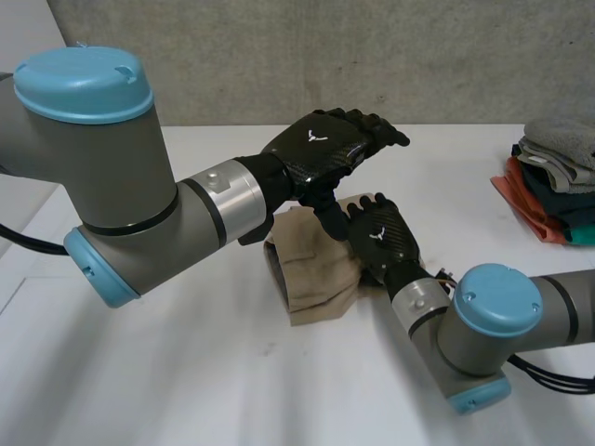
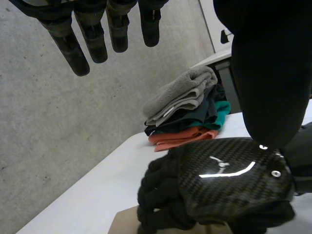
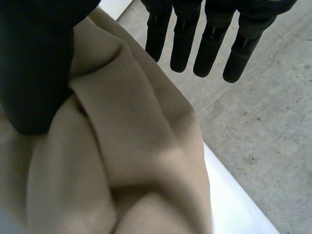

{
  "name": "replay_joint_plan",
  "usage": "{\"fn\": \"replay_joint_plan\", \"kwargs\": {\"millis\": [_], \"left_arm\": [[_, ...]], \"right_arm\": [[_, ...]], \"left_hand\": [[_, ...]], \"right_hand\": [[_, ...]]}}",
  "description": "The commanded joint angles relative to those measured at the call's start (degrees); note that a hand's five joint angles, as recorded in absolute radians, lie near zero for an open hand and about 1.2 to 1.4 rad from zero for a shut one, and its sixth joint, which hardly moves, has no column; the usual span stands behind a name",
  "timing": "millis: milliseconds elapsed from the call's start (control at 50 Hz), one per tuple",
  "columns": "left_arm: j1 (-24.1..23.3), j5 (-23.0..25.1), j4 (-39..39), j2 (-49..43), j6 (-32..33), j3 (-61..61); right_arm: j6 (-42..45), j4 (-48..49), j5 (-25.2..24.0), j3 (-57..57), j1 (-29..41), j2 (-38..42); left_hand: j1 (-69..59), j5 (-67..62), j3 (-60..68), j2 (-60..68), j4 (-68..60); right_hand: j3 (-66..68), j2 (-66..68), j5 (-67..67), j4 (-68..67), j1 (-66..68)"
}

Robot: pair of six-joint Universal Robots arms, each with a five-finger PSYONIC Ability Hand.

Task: Fold the laundry.

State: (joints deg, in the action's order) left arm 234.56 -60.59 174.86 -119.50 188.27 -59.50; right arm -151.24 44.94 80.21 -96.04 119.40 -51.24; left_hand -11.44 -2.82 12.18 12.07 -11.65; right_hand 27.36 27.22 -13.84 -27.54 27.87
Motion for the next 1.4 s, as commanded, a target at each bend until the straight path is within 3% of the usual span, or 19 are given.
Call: {"fn": "replay_joint_plan", "kwargs": {"millis": [20, 60, 80, 280, 440, 580, 720, 840, 1060, 1080, 1120, 1140, 1300, 1400], "left_arm": [[0.2, 0.0, 0.0, 0.1, 0.0, -0.1], [0.3, 0.0, 0.0, 0.1, 0.0, 0.0], [0.4, 0.0, 0.0, 0.1, 0.0, 0.0], [1.1, -1.4, 0.5, 1.5, -0.1, 1.0], [3.3, -3.5, 4.0, 5.5, -1.1, 1.8], [3.9, -3.5, 5.0, 7.7, -4.1, 1.2], [3.6, -3.5, 5.0, 7.5, -4.3, 0.7], [3.5, -3.3, 5.1, 7.4, -4.4, -0.4], [3.1, -3.0, 5.1, 7.2, -4.1, -1.5], [3.0, -3.0, 5.1, 7.2, -4.1, -1.7], [3.0, -3.0, 5.1, 7.3, -4.1, -1.7], [2.9, -3.0, 5.1, 7.3, -4.1, -1.6], [2.1, -3.0, 5.1, 7.4, -4.2, -1.7], [1.8, -3.0, 5.0, 7.8, -4.2, -1.7]], "right_arm": [[0.1, -1.5, -0.1, 3.8, 0.0, 1.7], [0.0, -1.5, -0.1, 4.7, 0.0, 2.1], [-0.2, -1.5, -0.3, 5.7, 0.0, 2.4], [-5.4, -1.6, -1.0, 14.3, -1.1, -1.8], [-9.8, -1.2, -2.6, 23.5, -10.8, -6.3], [-13.5, -1.3, -3.6, 29.0, -23.8, -10.1], [-22.6, -1.6, -13.8, 32.4, -39.3, -8.4], [-27.2, -1.7, -20.9, 33.4, -49.5, -1.0], [-27.1, -4.1, -26.3, 32.5, -54.4, 7.6], [-27.0, -5.5, -26.8, 32.2, -54.4, 7.2], [-27.0, -7.0, -27.2, 32.1, -54.4, 6.5], [-27.2, -8.0, -27.2, 32.1, -54.2, 5.2], [-28.1, -10.7, -26.8, 29.7, -54.2, -4.4], [-27.4, -19.2, -25.7, 27.8, -55.9, -11.2]], "left_hand": [[-2.0, -0.6, 1.2, 1.3, -1.8], [-2.0, -0.6, 1.2, 1.3, -1.8], [-2.0, -0.6, 1.2, 1.3, -1.8], [-2.0, -0.6, 1.2, 1.3, -1.8], [-1.8, -0.4, 1.1, 1.2, -1.6], [-2.0, -0.6, 1.2, 1.3, -1.8], [-2.0, -0.6, 1.2, 1.3, -1.8], [-2.0, -0.6, 1.2, 1.3, -1.8], [-1.8, -0.4, 1.1, 1.2, -1.6], [-1.8, -0.4, 1.1, 1.2, -1.6], [-1.8, -0.4, 1.1, 1.2, -1.6], [-1.8, -0.4, 1.1, 1.2, -1.6], [-2.0, -0.6, 1.2, 1.3, -1.8], [-2.0, -0.6, 1.2, 1.3, -1.8]], "right_hand": [[8.1, 8.2, -11.6, -7.9, 7.6], [28.8, 29.0, -32.4, -28.7, 28.3], [52.4, 52.5, -55.9, -52.2, 51.9], [52.6, 52.8, -56.2, -52.5, 52.1], [52.6, 52.8, -56.2, -52.5, 52.1], [52.6, 52.8, -56.2, -52.5, 52.1], [52.6, 52.8, -56.2, -52.5, 52.1], [52.6, 52.8, -56.2, -52.5, 52.1], [52.6, 52.8, -56.2, -52.5, 52.1], [43.9, 44.0, -47.4, -43.7, 43.4], [-6.1, -5.9, 2.6, 6.3, -6.6], [-17.4, -17.2, 13.8, 17.5, -17.9], [-17.4, -17.2, 13.8, 17.5, -17.9], [-17.4, -17.2, 13.8, 17.5, -17.9]]}}
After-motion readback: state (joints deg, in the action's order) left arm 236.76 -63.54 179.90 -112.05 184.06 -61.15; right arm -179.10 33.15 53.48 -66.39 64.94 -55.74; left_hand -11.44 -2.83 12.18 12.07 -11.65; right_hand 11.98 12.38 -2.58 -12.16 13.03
